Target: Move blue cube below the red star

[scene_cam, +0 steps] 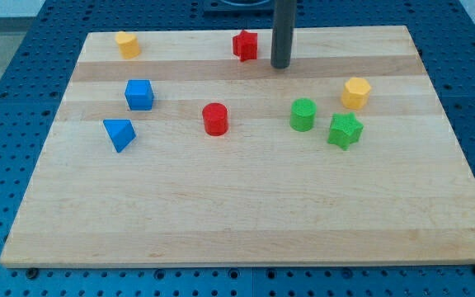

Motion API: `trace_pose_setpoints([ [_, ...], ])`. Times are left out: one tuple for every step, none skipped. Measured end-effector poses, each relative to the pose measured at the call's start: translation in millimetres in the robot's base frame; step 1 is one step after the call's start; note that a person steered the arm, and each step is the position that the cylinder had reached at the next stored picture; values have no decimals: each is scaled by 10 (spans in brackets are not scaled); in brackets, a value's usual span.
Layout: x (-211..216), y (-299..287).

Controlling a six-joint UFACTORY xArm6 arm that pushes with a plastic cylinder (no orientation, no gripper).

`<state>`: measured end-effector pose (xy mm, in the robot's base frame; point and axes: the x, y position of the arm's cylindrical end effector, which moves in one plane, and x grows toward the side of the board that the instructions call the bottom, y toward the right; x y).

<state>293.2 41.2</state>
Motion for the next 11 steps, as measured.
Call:
trace_pose_setpoints([
  [69, -586],
  [84, -1224],
  [85, -1889],
  [175, -2382],
  [438, -2668],
  [741, -2716],
  [791, -2577],
  [716, -2331],
  [564, -2125],
  [474, -1830],
  [450, -1484],
])
